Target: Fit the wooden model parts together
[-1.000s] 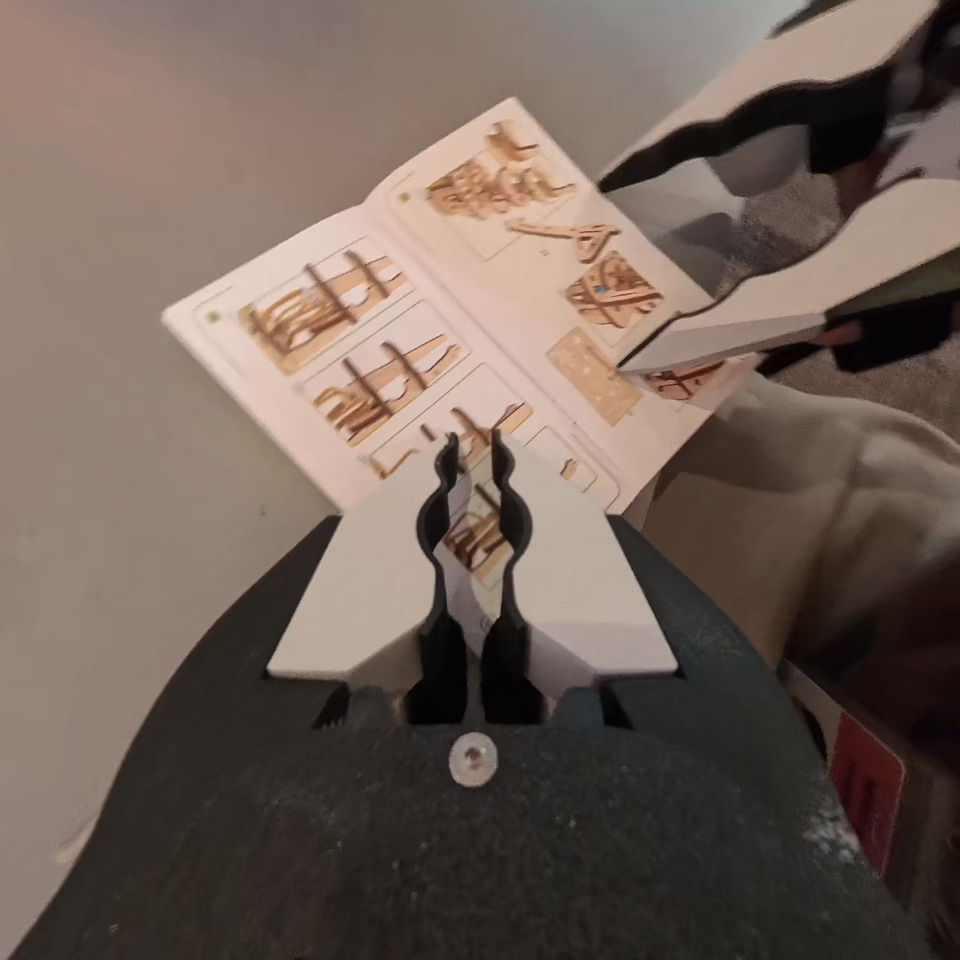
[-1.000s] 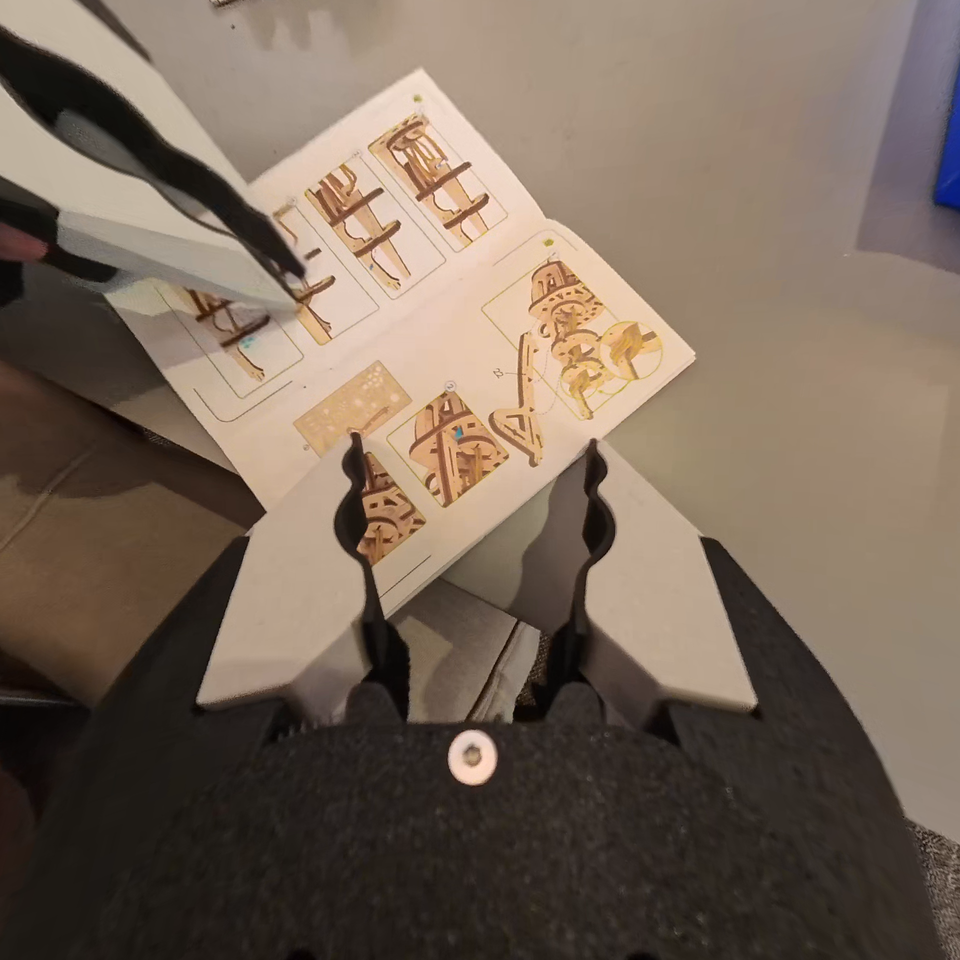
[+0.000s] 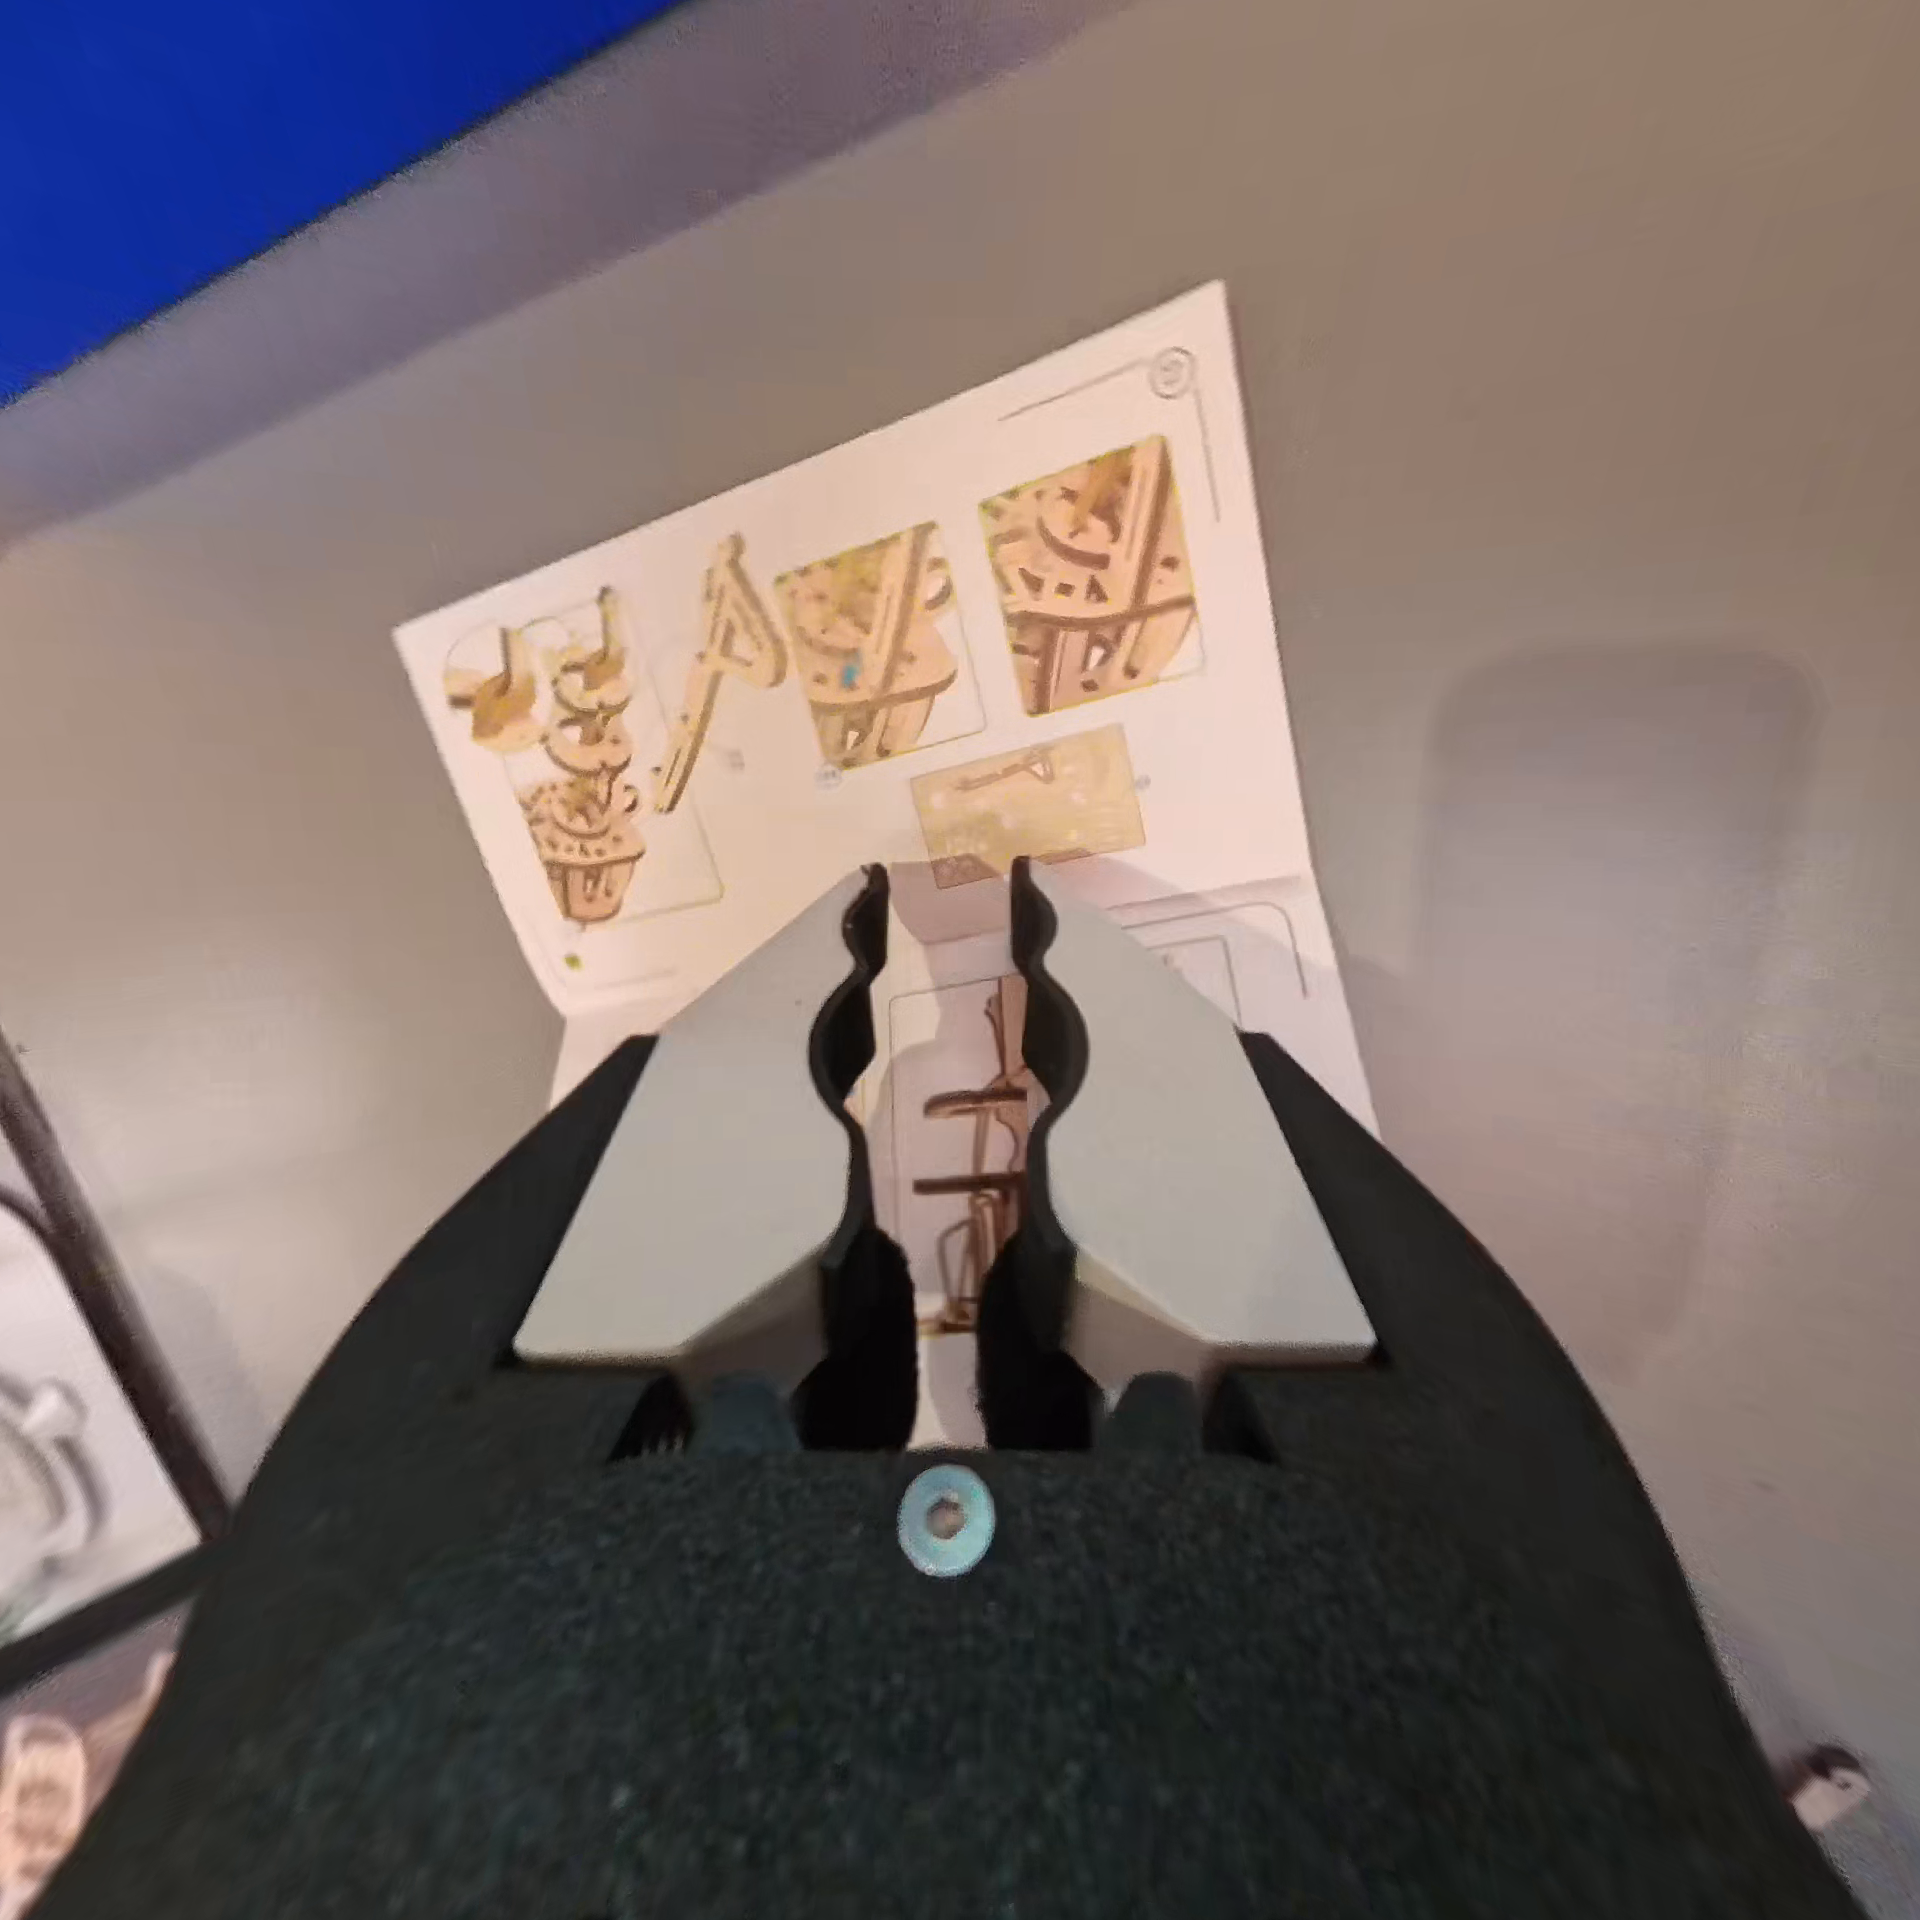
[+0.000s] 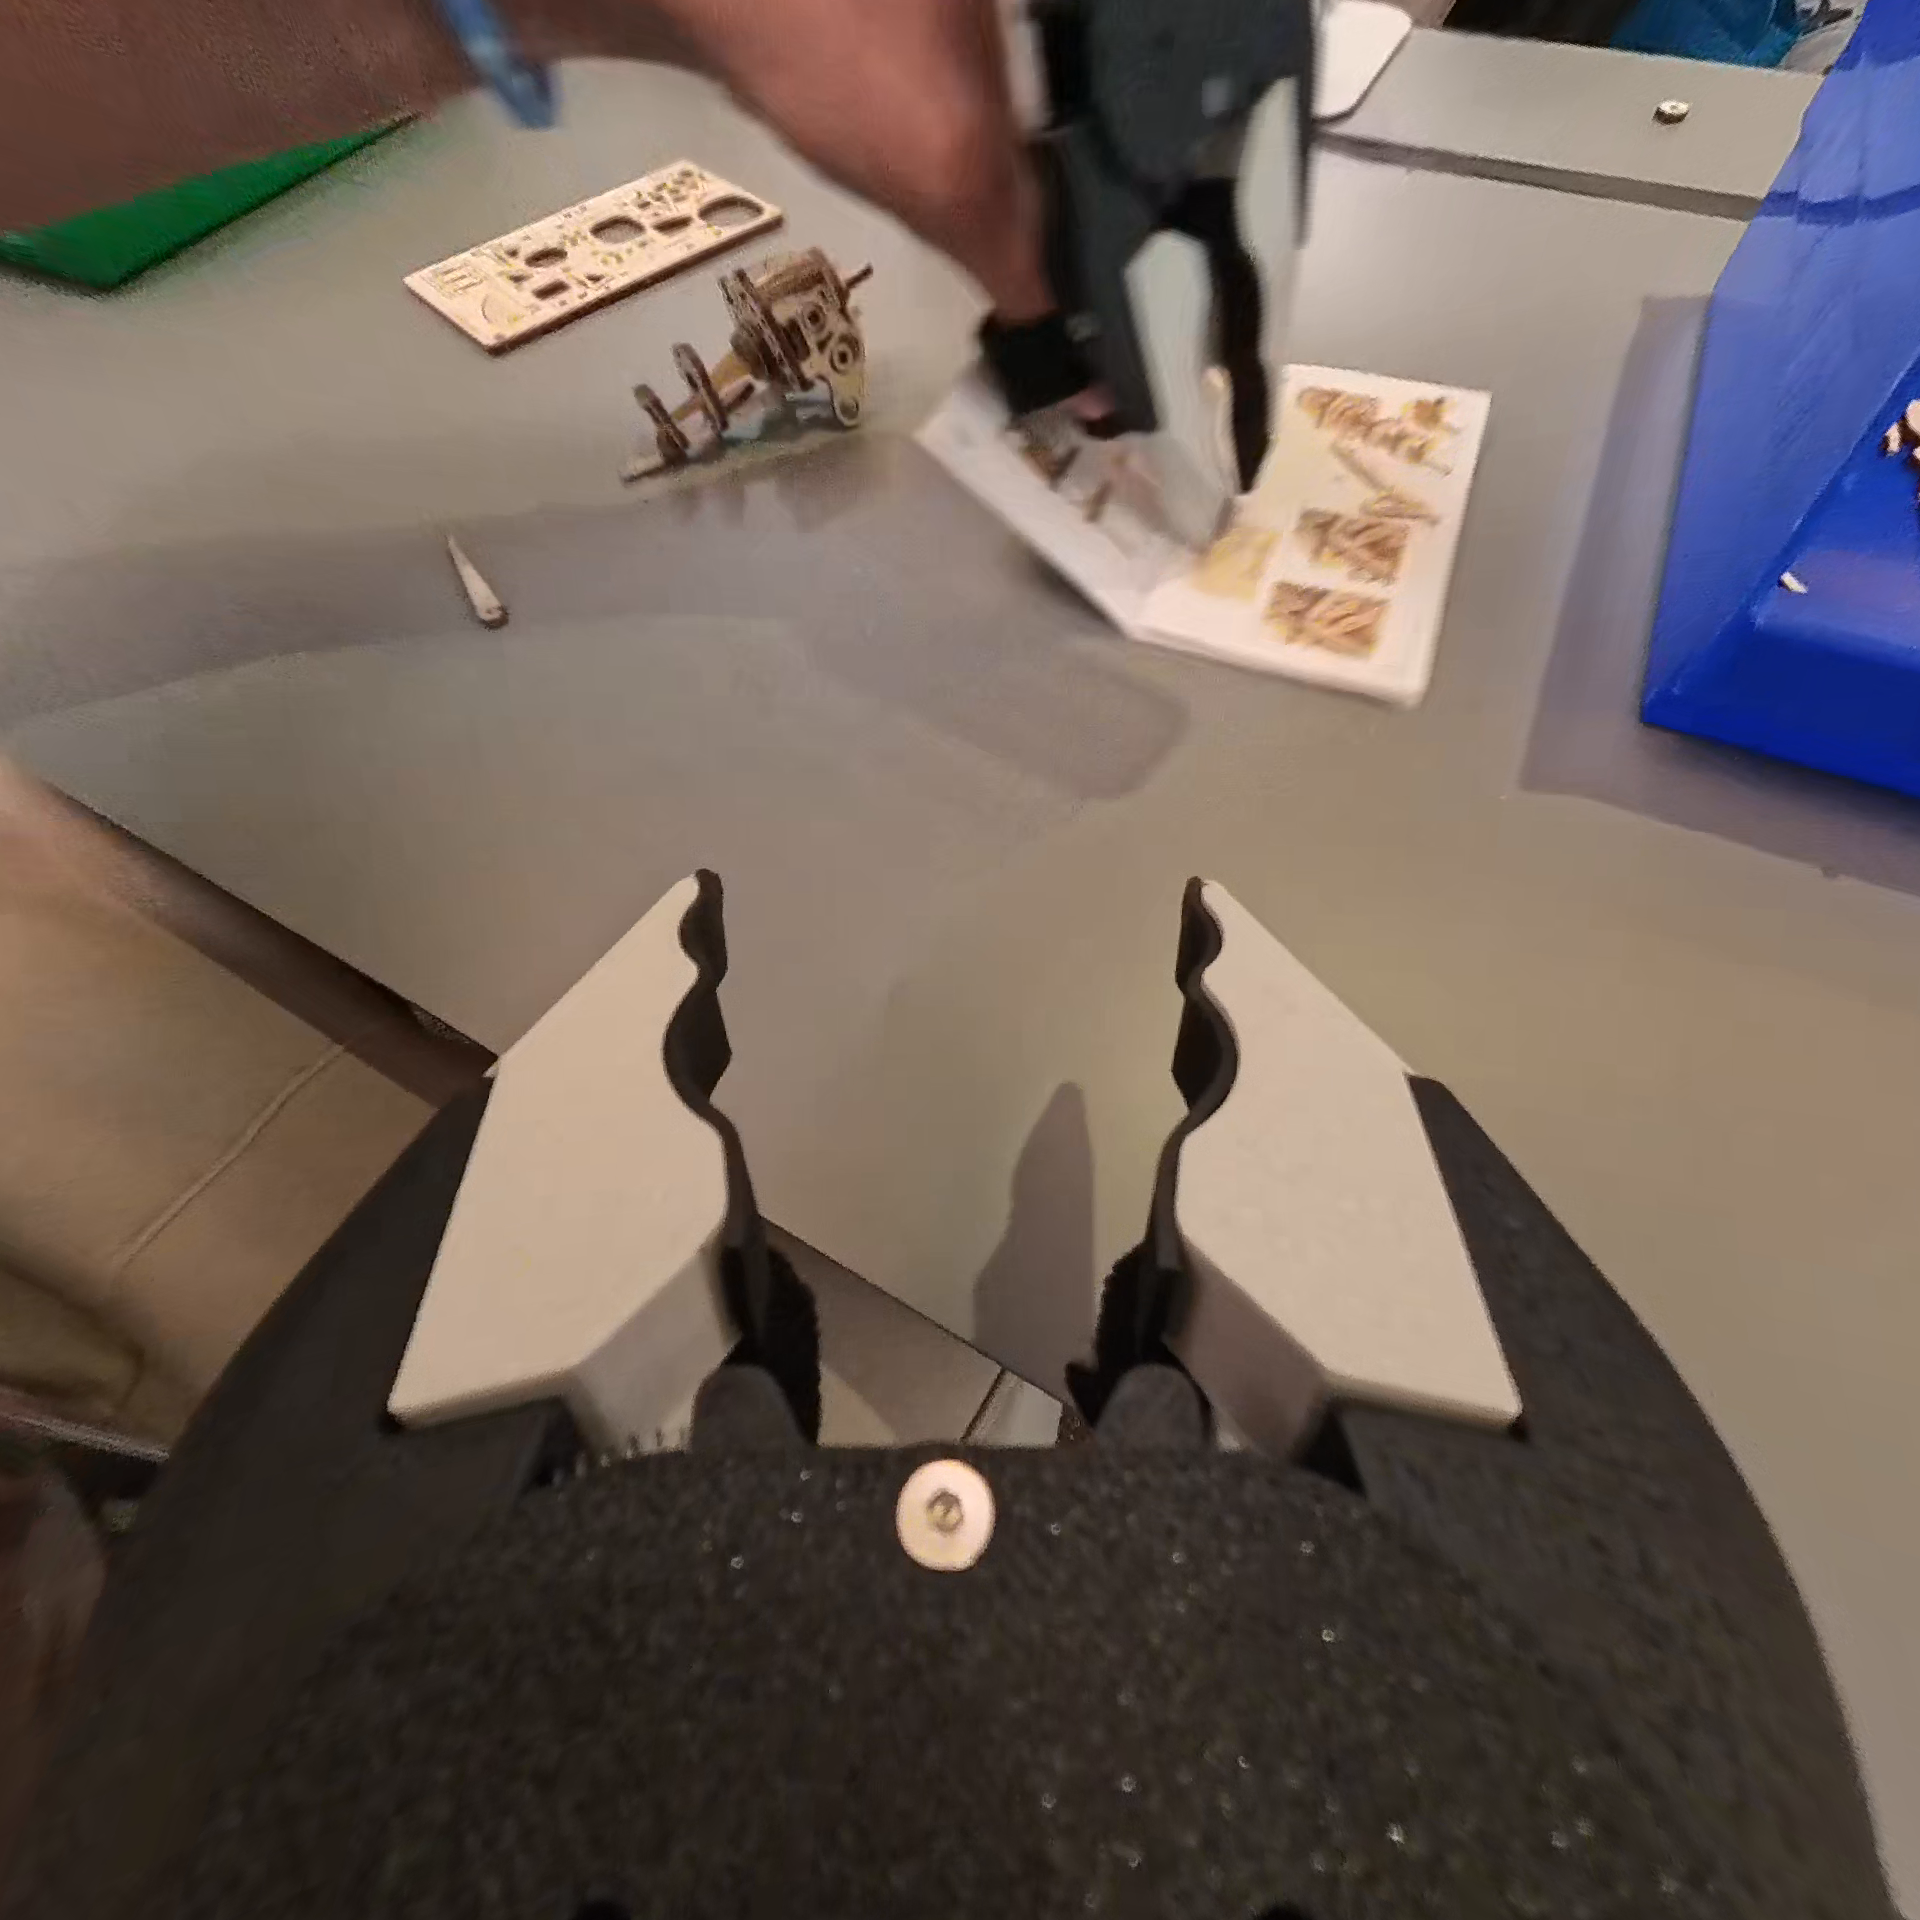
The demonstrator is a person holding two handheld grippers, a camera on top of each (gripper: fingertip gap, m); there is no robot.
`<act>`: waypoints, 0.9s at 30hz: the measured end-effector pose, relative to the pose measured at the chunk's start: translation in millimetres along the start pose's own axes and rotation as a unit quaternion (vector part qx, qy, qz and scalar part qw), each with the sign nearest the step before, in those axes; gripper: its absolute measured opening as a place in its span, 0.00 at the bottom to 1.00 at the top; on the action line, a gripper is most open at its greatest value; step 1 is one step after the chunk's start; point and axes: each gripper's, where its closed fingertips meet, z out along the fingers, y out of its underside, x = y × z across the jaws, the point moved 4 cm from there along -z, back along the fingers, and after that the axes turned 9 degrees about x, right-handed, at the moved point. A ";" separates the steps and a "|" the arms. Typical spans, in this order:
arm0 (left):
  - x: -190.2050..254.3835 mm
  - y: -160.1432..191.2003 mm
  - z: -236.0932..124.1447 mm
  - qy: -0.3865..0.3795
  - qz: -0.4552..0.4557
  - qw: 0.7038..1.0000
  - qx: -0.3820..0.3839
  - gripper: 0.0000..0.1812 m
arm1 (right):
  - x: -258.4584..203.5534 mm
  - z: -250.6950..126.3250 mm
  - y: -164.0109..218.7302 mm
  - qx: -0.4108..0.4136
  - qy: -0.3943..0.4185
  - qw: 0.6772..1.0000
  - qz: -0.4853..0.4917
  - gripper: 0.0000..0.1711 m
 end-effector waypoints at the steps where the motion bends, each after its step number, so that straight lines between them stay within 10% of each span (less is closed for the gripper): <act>1: -16.2 -3.1 6.0 0.013 -0.017 1.000 -0.007 0.11 | -1.0 0.0 -1.3 0.003 -0.002 1.000 0.002 0.51; 7: -57.8 3.0 4.6 -0.009 -0.036 0.999 -0.035 0.18 | -6.4 -1.2 -3.6 0.010 -0.010 1.000 0.012 0.51; 11: -58.8 8.1 -93.0 -0.138 -0.127 0.974 0.130 0.21 | -10.7 -4.1 -7.4 0.023 -0.015 0.999 0.022 0.51; 16: -26.0 188.8 -189.3 -0.275 -0.322 0.898 0.114 0.25 | -22.1 -0.6 -9.2 0.023 -0.032 0.999 0.020 0.51; 19: 16.4 287.3 -175.8 -0.263 -0.473 0.841 0.019 0.51 | -33.7 5.9 -10.8 0.023 -0.051 0.998 0.022 0.51; 27: 41.7 318.1 -151.7 -0.253 -0.554 0.793 0.009 0.56 | -54.5 33.8 -20.4 0.020 -0.086 0.996 0.016 0.51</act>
